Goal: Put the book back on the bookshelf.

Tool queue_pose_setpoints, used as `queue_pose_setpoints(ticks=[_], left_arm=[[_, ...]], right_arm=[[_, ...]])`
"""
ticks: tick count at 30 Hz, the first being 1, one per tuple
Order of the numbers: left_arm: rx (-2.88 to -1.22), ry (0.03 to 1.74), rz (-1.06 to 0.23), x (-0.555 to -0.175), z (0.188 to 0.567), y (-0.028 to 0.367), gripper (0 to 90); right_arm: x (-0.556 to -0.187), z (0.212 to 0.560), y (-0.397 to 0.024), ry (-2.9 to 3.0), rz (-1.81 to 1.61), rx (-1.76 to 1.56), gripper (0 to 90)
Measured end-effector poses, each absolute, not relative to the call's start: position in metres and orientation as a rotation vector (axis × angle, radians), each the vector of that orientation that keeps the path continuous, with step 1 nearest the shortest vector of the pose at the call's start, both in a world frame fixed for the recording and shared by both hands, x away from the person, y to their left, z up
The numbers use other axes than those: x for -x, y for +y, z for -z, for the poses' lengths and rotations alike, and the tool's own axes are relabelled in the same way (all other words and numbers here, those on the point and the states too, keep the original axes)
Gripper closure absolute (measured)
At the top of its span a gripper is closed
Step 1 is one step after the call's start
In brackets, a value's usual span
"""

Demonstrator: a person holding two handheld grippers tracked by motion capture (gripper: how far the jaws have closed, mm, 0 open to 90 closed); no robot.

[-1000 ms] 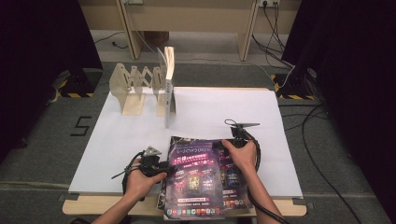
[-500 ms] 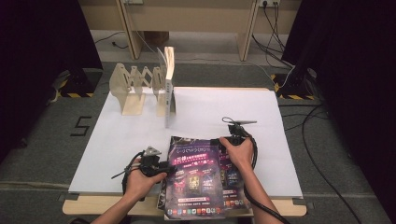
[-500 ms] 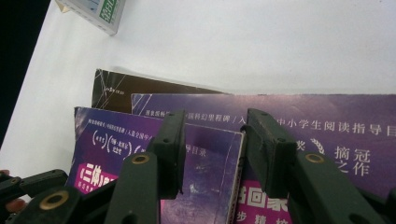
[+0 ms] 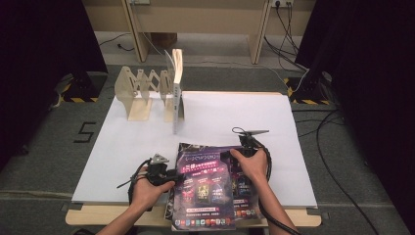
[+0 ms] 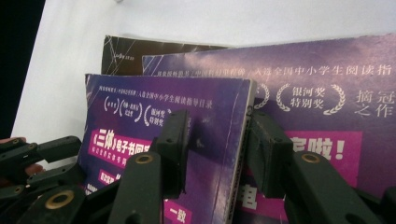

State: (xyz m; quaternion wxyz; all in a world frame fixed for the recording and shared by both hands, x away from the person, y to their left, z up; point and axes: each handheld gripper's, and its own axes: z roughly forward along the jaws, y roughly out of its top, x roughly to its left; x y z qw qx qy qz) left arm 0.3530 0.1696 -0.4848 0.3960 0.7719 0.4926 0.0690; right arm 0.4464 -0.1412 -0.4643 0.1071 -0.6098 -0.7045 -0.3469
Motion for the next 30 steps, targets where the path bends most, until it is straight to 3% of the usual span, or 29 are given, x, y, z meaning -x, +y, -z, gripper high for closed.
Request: queue_pose_setpoints(ticks=[12,23,30], left_arm=[[-1.963,1.249,-0.187,-0.352,0.485,0.169,59.8],[-1.959,1.247,-0.2,-0.351,0.485,0.171,59.9],[-1.956,1.236,-0.206,-0.35,0.485,0.172,59.9]], right_arm=[[-0.44,0.455,-0.141,-2.071,1.039,1.756,65.1],[-0.439,0.445,-0.143,-1.975,1.084,1.761,80.3],[-0.436,0.437,-0.139,-1.969,1.109,1.743,82.5]])
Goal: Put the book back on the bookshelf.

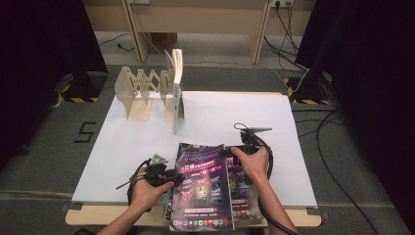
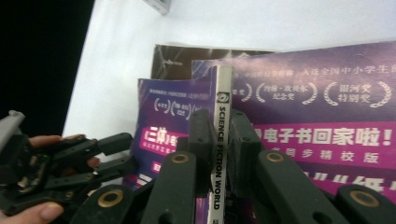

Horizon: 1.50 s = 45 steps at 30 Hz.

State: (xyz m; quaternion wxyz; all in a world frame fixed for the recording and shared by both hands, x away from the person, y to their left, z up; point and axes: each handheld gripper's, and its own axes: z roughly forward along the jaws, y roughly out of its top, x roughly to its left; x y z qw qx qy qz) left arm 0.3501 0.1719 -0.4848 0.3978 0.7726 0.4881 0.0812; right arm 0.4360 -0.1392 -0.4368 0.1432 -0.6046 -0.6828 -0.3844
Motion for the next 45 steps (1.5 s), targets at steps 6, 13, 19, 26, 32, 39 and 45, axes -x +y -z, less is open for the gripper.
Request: queue_pose_setpoints(ticks=[6,13,19,26,32,39,45], left_arm=[[-1.859,1.24,-0.183,-0.352,0.479,0.176,55.5],[-1.829,1.239,-0.2,-0.355,0.469,0.179,48.6],[-1.818,1.236,-0.206,-0.355,0.465,0.18,45.6],[-1.814,1.235,-0.212,-0.357,0.462,0.181,44.2],[-1.78,1.225,-0.212,-0.358,0.457,0.181,43.0],[-1.782,1.211,-0.246,-0.358,0.453,0.182,41.2],[-1.781,1.203,-0.272,-0.359,0.45,0.183,41.3]], right_arm=[[-0.433,0.431,-0.139,-1.97,1.157,1.74,83.0],[-0.431,0.418,-0.139,-1.963,1.23,1.759,83.1],[-0.429,0.406,-0.141,-1.981,1.294,1.78,83.1],[-0.427,0.394,-0.14,-2.0,1.366,1.805,83.2],[-0.425,0.383,-0.138,-2.027,1.419,1.822,83.2],[-0.425,0.374,-0.134,-2.05,1.467,1.84,83.1],[-0.425,0.366,-0.131,-2.066,1.529,1.866,83.1]])
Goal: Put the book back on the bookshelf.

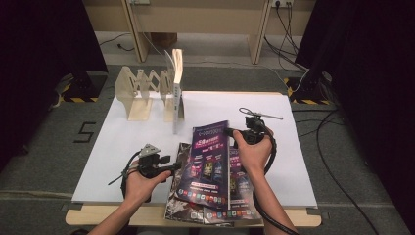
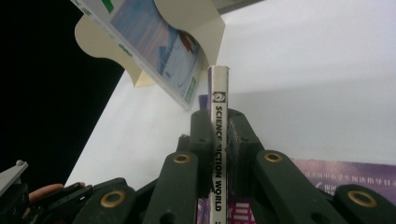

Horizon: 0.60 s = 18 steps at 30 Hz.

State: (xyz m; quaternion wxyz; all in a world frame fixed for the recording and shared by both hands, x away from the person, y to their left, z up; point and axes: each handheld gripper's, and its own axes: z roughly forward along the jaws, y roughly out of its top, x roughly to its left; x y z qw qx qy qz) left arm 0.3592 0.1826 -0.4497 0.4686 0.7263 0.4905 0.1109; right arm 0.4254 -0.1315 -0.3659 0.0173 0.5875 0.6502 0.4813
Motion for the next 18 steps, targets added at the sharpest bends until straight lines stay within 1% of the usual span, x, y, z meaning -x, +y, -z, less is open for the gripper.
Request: queue_pose_setpoints(ticks=[18], left_arm=[[-1.768,1.192,-0.266,-0.365,0.44,0.18,42.7]], right_arm=[[-0.431,0.345,-0.121,1.904,-1.508,-1.733,83.1]])
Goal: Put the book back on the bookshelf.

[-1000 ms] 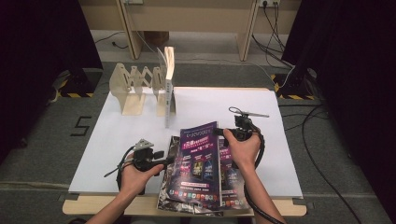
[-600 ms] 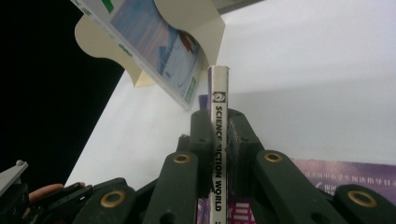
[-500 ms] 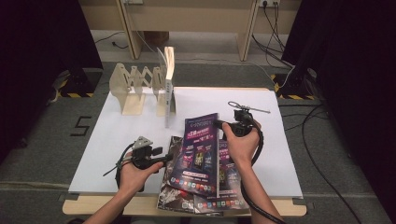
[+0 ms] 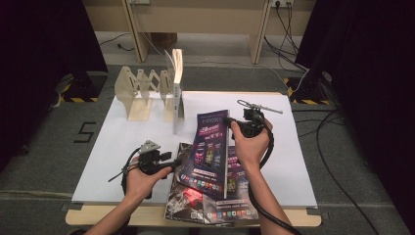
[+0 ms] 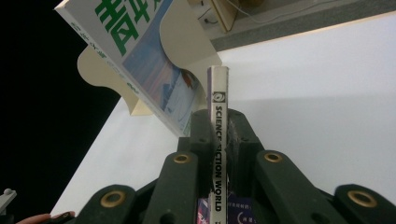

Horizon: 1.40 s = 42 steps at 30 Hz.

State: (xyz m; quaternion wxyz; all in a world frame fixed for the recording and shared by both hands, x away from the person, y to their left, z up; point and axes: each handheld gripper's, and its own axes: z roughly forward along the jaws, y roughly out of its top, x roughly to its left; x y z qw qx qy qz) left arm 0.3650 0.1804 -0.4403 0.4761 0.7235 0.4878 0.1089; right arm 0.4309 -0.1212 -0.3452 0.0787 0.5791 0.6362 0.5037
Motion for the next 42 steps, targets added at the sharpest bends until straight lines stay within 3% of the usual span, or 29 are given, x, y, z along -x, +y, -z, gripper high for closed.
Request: queue_pose_setpoints(ticks=[42], left_arm=[[-1.774,1.136,-0.299,-0.378,0.422,0.167,40.7]], right_arm=[[-0.437,0.323,-0.107,1.757,-1.512,-1.651,83.1]])
